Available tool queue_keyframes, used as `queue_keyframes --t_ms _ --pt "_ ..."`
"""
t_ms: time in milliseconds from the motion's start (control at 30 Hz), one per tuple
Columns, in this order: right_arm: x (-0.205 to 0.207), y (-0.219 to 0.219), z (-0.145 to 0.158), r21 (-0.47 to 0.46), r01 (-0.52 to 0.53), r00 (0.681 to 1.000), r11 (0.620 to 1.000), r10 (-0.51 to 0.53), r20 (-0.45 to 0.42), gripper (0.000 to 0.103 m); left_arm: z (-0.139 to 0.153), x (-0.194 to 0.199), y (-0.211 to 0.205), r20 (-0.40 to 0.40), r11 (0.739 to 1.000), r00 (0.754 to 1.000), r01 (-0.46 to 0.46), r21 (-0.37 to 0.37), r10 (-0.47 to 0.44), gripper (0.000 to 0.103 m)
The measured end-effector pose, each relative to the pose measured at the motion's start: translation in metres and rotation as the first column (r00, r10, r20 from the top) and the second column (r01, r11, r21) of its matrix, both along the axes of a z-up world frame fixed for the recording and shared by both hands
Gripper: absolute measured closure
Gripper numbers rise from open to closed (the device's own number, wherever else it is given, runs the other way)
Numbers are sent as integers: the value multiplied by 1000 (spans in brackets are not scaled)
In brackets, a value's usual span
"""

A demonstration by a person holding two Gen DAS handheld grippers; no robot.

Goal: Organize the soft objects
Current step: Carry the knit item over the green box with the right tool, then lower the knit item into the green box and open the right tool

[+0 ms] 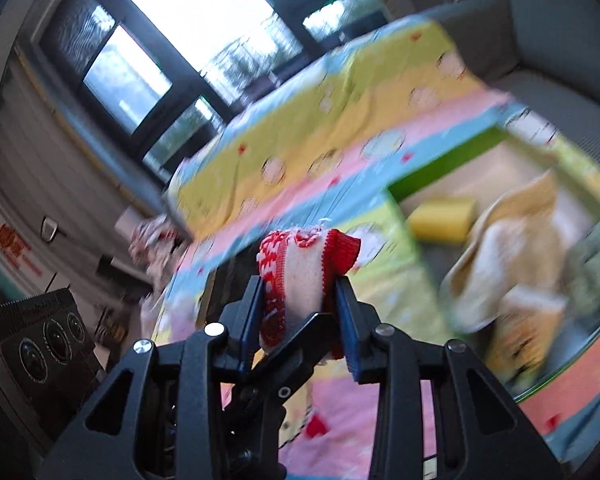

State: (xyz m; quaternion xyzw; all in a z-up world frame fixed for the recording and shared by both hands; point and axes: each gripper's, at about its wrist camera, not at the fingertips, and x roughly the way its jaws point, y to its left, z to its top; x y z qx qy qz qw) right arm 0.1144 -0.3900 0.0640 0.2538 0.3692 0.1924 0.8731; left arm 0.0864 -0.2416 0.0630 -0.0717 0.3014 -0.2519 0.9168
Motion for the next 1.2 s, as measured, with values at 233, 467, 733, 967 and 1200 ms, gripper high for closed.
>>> queue_keyframes --t_ms 233,467,733,967,1200 --pt "20 -54 -4 -51 167 986 985 -167 7 66 -9 48 -55 -16 986 986 165 -19 -165 64" --pt "33 -95 -42 -26 272 957 962 -273 -96 66 -47 81 -96 -129 964 956 262 -34 -264 64" --pt "45 -109 -77 -12 338 916 941 -332 -224 66 -79 99 -118 -256 955 921 297 -19 -292 64" --pt "44 -115 -84 -4 363 902 932 -353 -249 66 -83 98 -124 -274 953 917 303 10 -289 64" --pt "34 -121 -75 -37 397 892 917 -395 -221 61 -71 86 -119 -242 956 929 292 22 -278 62"
